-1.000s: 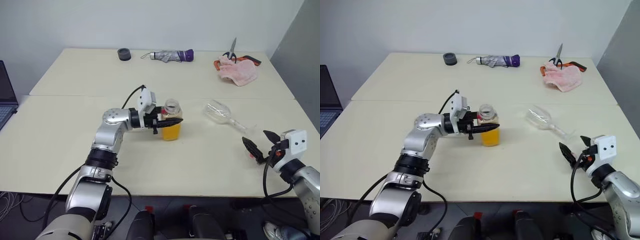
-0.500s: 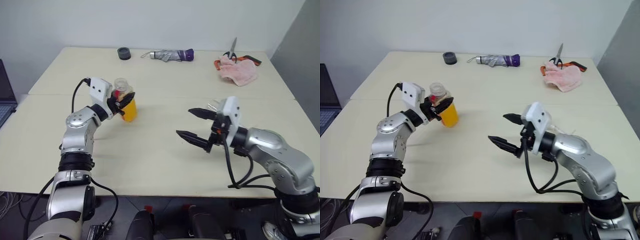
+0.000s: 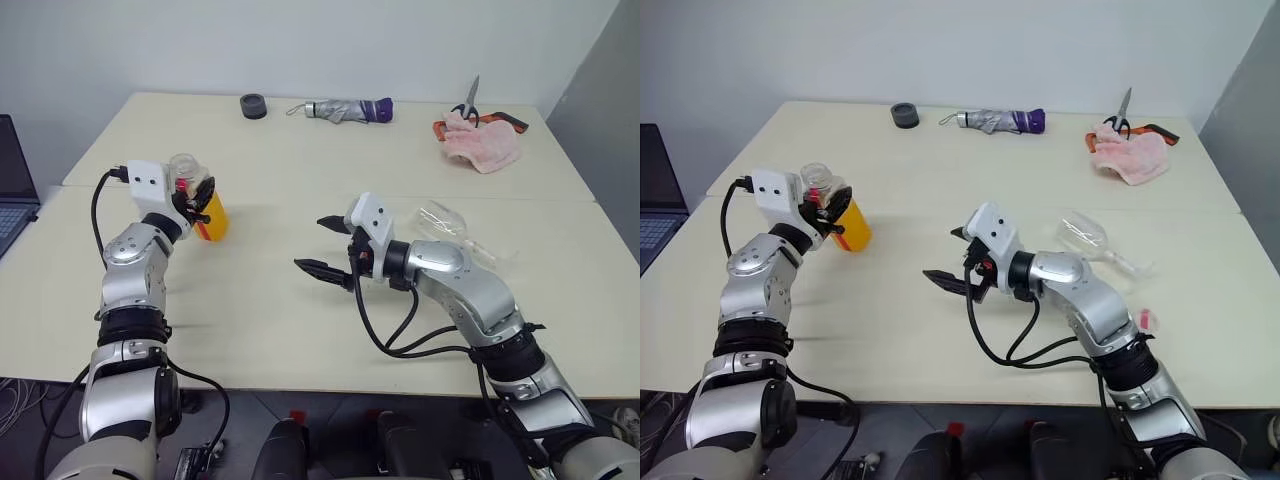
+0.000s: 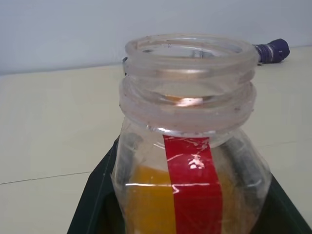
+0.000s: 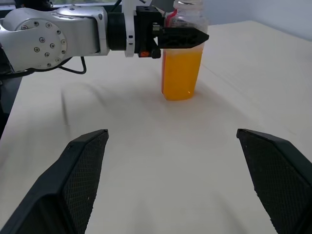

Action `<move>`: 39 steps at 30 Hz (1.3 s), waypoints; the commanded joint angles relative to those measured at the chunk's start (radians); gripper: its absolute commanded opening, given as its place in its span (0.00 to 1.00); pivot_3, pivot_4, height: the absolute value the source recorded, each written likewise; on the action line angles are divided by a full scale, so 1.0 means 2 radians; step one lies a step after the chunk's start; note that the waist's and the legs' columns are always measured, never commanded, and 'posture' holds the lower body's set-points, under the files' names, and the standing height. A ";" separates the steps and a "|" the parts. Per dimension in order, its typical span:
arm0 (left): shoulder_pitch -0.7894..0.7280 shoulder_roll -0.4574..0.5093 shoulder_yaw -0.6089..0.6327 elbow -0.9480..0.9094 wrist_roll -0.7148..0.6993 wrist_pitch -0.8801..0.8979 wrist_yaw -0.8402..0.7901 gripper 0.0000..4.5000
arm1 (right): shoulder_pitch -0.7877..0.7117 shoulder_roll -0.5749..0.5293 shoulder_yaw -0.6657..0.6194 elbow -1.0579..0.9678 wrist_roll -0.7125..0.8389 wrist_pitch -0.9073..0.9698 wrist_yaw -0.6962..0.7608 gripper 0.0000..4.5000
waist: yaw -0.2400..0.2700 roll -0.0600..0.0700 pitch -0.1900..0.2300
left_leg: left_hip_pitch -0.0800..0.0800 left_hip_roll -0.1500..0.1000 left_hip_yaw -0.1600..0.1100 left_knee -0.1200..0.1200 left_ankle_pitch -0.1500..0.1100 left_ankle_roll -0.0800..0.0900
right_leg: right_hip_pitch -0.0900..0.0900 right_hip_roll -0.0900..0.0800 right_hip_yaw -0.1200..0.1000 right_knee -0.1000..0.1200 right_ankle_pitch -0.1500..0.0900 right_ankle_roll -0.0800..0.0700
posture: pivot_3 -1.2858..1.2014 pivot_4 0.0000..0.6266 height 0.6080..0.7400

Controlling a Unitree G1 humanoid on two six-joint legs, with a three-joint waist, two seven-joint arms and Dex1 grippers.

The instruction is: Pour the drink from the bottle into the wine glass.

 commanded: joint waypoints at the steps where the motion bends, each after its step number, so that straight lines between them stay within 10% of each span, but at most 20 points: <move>1: -0.005 0.004 0.014 0.016 -0.003 -0.013 0.013 0.39 | -0.014 0.009 0.000 -0.011 -0.008 -0.011 0.007 1.00 | 0.000 0.000 0.000 | 0.000 0.000 0.000 0.000 0.000 0.000 | 0.000 0.000 0.000 0.000 0.000 0.000 | 0.52 0.24 1.00; 10: 0.019 -0.006 0.006 0.000 0.001 -0.024 0.022 0.99 | -0.003 0.017 -0.006 -0.023 -0.015 -0.001 0.010 1.00 | 0.000 0.000 0.000 | 0.000 0.000 0.000 0.000 0.000 0.000 | 0.000 0.000 0.000 0.000 0.000 0.000 | 0.52 0.24 1.00; 39: 0.351 -0.098 -0.060 -0.411 0.055 0.009 0.127 0.99 | 0.167 -0.095 -0.119 -0.207 0.004 0.063 -0.023 1.00 | 0.001 0.000 0.000 | 0.001 0.001 0.000 0.000 0.000 0.000 | 0.001 -0.002 0.001 0.000 0.000 0.000 | 0.52 0.24 1.00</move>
